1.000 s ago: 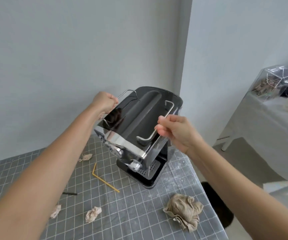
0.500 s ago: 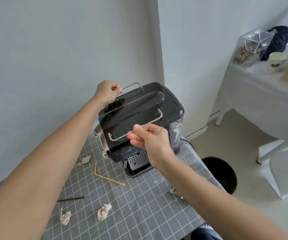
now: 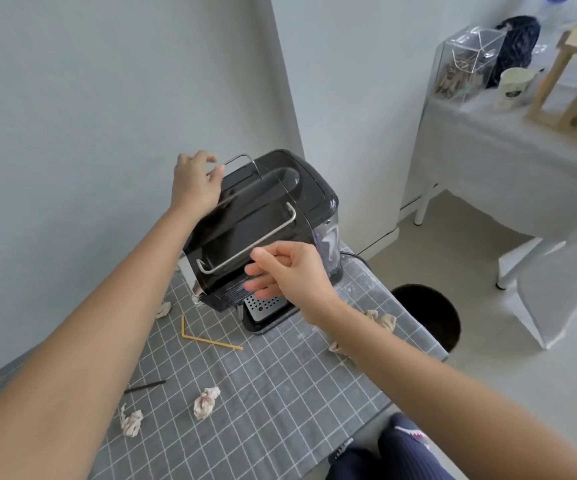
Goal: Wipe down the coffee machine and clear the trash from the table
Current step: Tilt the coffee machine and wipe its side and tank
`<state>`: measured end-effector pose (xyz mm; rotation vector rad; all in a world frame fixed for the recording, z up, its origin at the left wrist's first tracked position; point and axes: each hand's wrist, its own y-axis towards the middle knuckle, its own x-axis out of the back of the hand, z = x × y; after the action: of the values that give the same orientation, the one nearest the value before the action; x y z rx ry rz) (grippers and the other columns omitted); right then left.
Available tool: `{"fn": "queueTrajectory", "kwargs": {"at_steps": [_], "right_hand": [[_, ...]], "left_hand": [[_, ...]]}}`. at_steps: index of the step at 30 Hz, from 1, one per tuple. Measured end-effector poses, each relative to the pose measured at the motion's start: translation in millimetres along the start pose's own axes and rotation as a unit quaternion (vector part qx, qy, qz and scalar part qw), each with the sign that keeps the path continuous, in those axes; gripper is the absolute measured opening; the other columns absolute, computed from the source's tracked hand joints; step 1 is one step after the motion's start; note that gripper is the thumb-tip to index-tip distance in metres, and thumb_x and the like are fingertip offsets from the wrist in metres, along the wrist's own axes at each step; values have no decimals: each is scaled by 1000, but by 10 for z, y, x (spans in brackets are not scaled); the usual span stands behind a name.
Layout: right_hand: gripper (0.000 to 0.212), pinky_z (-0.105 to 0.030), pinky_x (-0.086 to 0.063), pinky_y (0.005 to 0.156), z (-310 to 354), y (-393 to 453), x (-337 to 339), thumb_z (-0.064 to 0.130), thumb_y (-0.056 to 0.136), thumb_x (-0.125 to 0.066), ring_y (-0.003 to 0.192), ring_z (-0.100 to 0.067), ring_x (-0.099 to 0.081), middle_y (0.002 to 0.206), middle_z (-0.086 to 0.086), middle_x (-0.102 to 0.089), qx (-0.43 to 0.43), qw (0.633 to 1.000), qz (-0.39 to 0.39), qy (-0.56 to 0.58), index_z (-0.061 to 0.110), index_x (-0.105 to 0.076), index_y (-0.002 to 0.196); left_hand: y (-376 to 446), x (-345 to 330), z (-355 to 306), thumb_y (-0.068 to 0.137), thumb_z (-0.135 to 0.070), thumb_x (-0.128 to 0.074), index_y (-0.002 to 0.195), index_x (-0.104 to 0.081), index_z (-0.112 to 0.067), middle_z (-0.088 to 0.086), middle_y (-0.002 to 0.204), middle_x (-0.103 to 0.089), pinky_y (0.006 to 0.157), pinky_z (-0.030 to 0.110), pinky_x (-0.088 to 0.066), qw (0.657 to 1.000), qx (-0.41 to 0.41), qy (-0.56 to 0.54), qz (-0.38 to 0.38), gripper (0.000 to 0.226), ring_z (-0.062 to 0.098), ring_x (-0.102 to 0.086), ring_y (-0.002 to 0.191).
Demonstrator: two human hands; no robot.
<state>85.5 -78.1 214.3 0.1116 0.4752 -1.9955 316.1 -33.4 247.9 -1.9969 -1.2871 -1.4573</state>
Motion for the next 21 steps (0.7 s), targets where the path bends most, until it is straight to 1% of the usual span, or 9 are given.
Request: {"fn": "queueTrajectory", "kwargs": {"at_steps": [5, 7, 9, 11, 13, 14, 16, 18, 21], "right_hand": [[19, -36, -63, 68, -516, -269, 696, 23, 98, -58, 71, -19, -74, 81, -7, -74, -41, 981, -15, -187, 8, -67, 91], [19, -32, -61, 70, -851, -258, 1009, 22, 98, -56, 70, -16, -71, 82, -3, -73, -42, 945, -62, -318, 9, -69, 91], [21, -34, -56, 85, -1164, -204, 1286, 20, 99, -53, 90, -20, -67, 103, -9, -71, -55, 903, -73, -420, 10, -67, 110], [41, -47, -36, 111, -1476, -134, 1491, 28, 99, -50, 134, -35, -41, 145, -20, -45, -94, 848, -52, -518, 13, -50, 136], [54, -56, -13, 118, -1676, -75, 1616, 44, 98, -47, 148, -43, -4, 160, -21, -11, -116, 790, -33, -602, 20, -37, 146], [53, -58, -8, 118, -1719, -70, 1640, 48, 98, -46, 148, -44, 2, 161, -19, -8, -106, 775, -25, -623, 25, -41, 145], [41, -58, -6, 119, -1726, -66, 1667, 44, 98, -48, 148, -42, -1, 160, -15, -20, -67, 774, -13, -630, 31, -54, 136], [30, -54, -18, 117, -1693, -33, 1688, 33, 98, -50, 143, -40, -24, 145, -12, -46, -45, 792, -14, -608, 24, -66, 122], [19, -44, -50, 83, -1572, -43, 1695, 16, 93, -50, 94, -36, -61, 89, -11, -64, -22, 878, -76, -473, 8, -64, 83]], "left_hand": [[-525, -45, -553, 95, -44, -38, 140, -43, -17, 14, 146, -34, 115, 40, -22, 985, -151, -18, 86, 52, 25, -31, 138], [-694, -116, -677, 97, -48, -34, 145, -34, -25, 8, 156, -21, 115, 50, -12, 974, -183, 19, 132, 53, 23, -17, 145], [-782, -199, -706, 96, -54, -30, 147, -26, -34, 3, 160, -9, 113, 58, -4, 961, -210, 84, 160, 55, 23, -5, 147], [-804, -257, -674, 94, -57, -28, 148, -21, -37, 0, 161, -1, 112, 60, 0, 948, -228, 143, 170, 58, 23, 3, 148], [-797, -264, -661, 95, -57, -27, 149, -18, -38, -1, 161, 3, 113, 60, 2, 942, -232, 169, 173, 58, 20, 8, 147], [-791, -267, -664, 96, -56, -27, 149, -16, -38, -2, 161, 4, 113, 59, 2, 941, -235, 174, 173, 57, 19, 9, 147], [-789, -272, -689, 97, -54, -26, 150, -14, -37, -3, 161, 5, 114, 58, 2, 938, -239, 177, 176, 56, 18, 10, 147], [-779, -284, -700, 98, -52, -24, 150, -15, -37, -3, 161, 4, 115, 58, 1, 939, -242, 171, 176, 55, 17, 9, 147], [-783, -302, -694, 99, -48, -26, 149, -18, -35, -3, 161, 0, 115, 58, -2, 940, -248, 162, 168, 53, 16, 6, 148]]}}
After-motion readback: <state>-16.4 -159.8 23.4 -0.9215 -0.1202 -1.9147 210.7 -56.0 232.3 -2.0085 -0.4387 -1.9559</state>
